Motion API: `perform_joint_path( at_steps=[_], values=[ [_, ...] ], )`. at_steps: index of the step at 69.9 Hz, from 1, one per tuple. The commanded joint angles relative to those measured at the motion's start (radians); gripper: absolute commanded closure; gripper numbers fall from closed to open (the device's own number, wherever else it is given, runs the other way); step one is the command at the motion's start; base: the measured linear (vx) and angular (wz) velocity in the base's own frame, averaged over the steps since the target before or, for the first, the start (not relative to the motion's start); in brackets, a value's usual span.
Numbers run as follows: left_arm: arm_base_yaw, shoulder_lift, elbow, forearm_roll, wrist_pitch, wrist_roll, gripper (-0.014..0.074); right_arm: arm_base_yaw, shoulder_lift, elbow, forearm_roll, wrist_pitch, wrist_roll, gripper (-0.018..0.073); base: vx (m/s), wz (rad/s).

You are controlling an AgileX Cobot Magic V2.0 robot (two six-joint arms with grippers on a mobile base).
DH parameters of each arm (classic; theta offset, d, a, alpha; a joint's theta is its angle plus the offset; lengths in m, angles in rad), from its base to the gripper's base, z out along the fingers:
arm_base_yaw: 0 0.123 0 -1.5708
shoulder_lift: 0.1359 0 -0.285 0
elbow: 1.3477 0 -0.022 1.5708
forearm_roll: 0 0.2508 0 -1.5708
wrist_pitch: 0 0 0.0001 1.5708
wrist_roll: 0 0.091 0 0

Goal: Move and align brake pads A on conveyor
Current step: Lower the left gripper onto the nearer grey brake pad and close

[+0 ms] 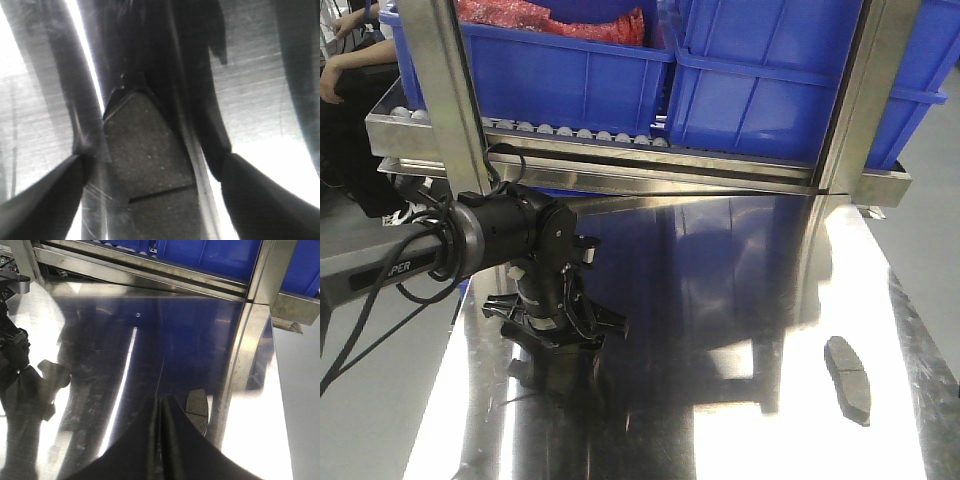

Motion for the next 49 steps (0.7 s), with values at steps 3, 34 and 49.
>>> perform_joint_path(
  at_steps=[3,34,49],
  values=[
    [-0.007,-0.054,-0.027,-0.008,-0.003,-0.002,0.0185,-0.001,0.008,-0.026,-0.004,-0.070,-0.006,0.0563,0.00,0.00],
    [-0.007,-0.071,-0.027,0.016,-0.002,-0.002,0.0456,-0.001,0.008,-0.026,-0.004,-0.070,-0.006,0.0563,0.00,0.00],
    [-0.007,-0.071,-0.027,0.016,-0.011,0.008,0.0458,-0.001,0.008,-0.026,-0.004,-0.070,-0.006,0.0563,0.00,0.00]
  ],
)
